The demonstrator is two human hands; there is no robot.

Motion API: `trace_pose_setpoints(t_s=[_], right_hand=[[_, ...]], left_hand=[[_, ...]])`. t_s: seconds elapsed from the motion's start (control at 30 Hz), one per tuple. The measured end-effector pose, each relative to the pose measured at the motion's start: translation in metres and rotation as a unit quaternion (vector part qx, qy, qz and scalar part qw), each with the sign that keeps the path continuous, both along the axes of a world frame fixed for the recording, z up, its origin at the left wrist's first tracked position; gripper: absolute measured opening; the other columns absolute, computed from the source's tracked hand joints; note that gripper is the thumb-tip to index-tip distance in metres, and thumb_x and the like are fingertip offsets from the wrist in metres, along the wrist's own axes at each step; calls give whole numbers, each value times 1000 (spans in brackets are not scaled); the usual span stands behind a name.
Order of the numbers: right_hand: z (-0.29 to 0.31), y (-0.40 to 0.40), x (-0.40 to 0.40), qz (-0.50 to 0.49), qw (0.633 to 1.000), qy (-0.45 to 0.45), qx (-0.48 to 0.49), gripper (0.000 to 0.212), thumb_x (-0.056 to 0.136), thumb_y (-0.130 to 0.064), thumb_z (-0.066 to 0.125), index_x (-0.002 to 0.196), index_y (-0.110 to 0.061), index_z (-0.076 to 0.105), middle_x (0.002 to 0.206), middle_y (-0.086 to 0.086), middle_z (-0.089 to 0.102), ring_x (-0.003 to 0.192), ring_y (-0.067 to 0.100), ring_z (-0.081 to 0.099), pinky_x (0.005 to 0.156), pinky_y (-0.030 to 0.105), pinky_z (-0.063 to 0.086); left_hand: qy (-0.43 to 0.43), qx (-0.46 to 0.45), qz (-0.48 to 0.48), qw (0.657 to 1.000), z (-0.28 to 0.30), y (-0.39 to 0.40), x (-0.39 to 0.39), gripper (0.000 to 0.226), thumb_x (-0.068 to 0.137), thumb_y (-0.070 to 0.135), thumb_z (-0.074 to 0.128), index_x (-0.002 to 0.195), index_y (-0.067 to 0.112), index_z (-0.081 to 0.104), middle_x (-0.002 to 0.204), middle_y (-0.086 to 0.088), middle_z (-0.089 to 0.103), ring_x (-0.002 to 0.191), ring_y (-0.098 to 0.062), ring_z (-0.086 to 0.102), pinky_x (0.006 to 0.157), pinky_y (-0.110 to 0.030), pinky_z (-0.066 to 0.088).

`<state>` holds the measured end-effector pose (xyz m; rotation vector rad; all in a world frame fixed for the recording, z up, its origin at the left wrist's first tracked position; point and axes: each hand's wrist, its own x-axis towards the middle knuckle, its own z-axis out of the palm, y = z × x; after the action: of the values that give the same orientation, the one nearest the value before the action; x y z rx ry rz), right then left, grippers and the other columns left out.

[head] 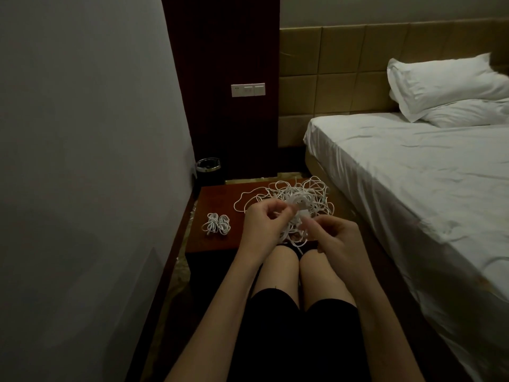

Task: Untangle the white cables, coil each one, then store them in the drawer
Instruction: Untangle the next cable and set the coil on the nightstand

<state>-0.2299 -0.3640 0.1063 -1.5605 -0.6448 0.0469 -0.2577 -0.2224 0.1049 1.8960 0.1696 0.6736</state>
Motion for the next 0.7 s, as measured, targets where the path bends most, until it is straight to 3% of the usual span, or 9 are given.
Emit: trace_pose_setpoints(t_s=[0.1, 0.2, 0.3, 0.43, 0.57, 0.7], right_hand=[[-1, 1, 1, -27, 999, 2, -27, 28, 92, -26, 60, 67, -16, 68, 55, -5, 61, 51, -1, 51, 51, 9, 39], [-1, 1, 2, -34, 998, 9, -47, 28, 92, -25, 60, 67, -15, 68, 57, 1, 62, 50, 0, 52, 49, 8, 39], [0, -3, 5, -21, 997, 68, -18, 33, 91, -26, 60, 71, -1, 67, 55, 6, 56, 43, 2, 47, 45, 11, 37], [-4, -9, 11, -63, 991, 117, 17, 40, 84, -34, 67, 67, 2, 64, 52, 3, 53, 44, 5, 44, 47, 16, 38], [-6, -6, 11, -103, 988, 112, 33, 27, 82, -36, 69, 78, -10, 61, 71, 3, 60, 58, 8, 53, 49, 15, 42], [-2, -2, 5, -54, 979, 132, 143, 9, 86, -20, 65, 89, -13, 69, 80, 0, 70, 70, 8, 68, 54, 16, 52]], left_hand=[[-9, 40, 10, 999, 0, -6, -3, 19, 94, 25, 61, 96, 9, 70, 84, 0, 67, 80, -10, 64, 67, -15, 50], [-21, 83, 12, 996, -1, -8, -4, 19, 94, 30, 61, 90, 14, 68, 79, 2, 66, 76, -12, 63, 68, -27, 53], [-33, 118, -15, 992, -2, -11, -7, 16, 95, 28, 60, 91, 13, 67, 83, 5, 67, 79, -7, 63, 72, -27, 54], [-30, 81, -33, 996, -4, -20, -8, 15, 93, 29, 63, 97, 15, 63, 89, 6, 69, 84, -1, 66, 71, -14, 52], [-16, 24, -49, 998, -5, -23, -6, 17, 91, 31, 65, 99, 17, 61, 90, 1, 70, 84, -5, 68, 69, -16, 53], [11, -71, -109, 991, -3, -22, -5, 16, 94, 29, 61, 100, 15, 62, 89, -1, 71, 82, -11, 70, 73, -25, 56]])
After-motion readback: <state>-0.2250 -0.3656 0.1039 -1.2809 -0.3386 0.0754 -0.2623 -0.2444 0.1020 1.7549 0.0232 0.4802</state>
